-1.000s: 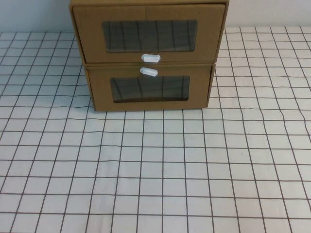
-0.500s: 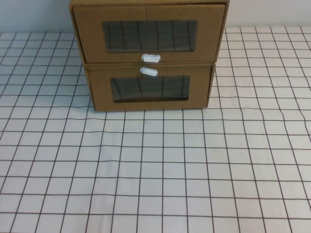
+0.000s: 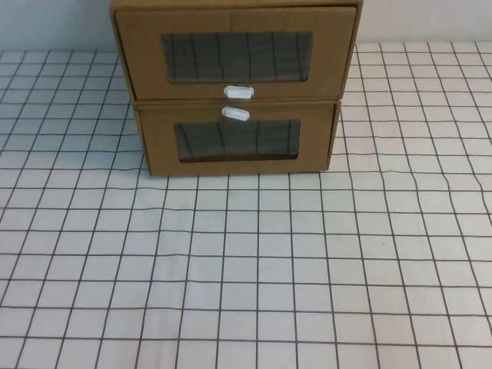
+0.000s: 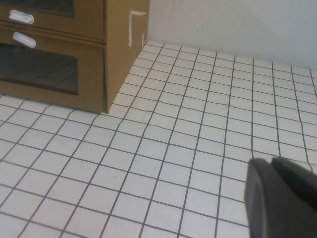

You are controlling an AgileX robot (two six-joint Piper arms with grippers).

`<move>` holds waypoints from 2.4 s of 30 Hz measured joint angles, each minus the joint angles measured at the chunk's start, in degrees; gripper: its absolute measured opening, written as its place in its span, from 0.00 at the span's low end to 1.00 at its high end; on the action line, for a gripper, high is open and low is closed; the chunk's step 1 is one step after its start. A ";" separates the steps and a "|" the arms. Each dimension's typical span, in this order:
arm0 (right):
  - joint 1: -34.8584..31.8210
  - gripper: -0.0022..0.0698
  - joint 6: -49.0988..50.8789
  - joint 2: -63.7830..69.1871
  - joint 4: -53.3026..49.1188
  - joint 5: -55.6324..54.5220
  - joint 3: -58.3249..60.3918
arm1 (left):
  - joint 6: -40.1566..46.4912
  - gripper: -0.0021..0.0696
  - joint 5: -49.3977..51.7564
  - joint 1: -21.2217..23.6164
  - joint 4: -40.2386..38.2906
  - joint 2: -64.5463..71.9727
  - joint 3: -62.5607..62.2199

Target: Close the shoe box

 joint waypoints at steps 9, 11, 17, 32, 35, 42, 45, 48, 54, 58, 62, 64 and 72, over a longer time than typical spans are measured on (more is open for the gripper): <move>0.00 0.01 0.00 0.00 0.00 0.00 0.00 | 0.00 0.02 0.00 0.00 0.00 0.00 0.00; -0.40 0.01 0.00 -0.70 0.03 0.00 0.00 | 0.00 0.02 0.00 0.00 0.00 0.00 0.00; -5.43 0.01 0.25 -5.55 1.50 -0.53 0.00 | 0.00 0.02 0.00 0.00 0.00 0.00 0.00; -23.69 0.01 -2.70 -9.74 19.00 -32.57 26.13 | 0.00 0.02 0.00 0.00 0.00 0.00 0.00; -24.08 0.01 -3.20 -9.74 19.13 -32.99 30.12 | 0.00 0.02 0.00 0.00 0.00 0.00 0.00; -24.08 0.01 -7.41 -9.74 19.26 -32.02 33.04 | 0.00 0.02 0.00 0.00 0.00 0.00 0.00; -24.73 0.01 -8.46 -9.74 19.26 -28.66 33.04 | 0.00 0.02 0.00 0.00 0.00 0.00 0.00; -25.23 0.01 -10.24 -9.74 19.26 -25.66 33.04 | 0.00 0.02 0.00 0.00 0.00 0.00 0.00; -25.21 0.01 -13.96 -9.74 19.64 -24.83 33.04 | 0.00 0.02 0.00 0.00 0.00 0.00 0.00; -25.21 0.01 -14.48 -9.74 20.09 -24.83 33.04 | 0.00 0.02 0.00 0.00 0.00 0.00 0.00; -25.21 0.01 -14.48 -9.74 21.38 -24.83 33.04 | 0.00 0.02 0.00 0.00 0.00 0.00 0.00; -25.21 0.01 -14.48 -9.74 21.59 -24.83 33.04 | 0.00 0.02 0.00 0.00 0.00 0.00 0.00; -25.21 0.01 -14.48 -9.74 21.82 -24.83 33.04 | 0.00 0.02 0.00 0.00 0.00 0.00 0.00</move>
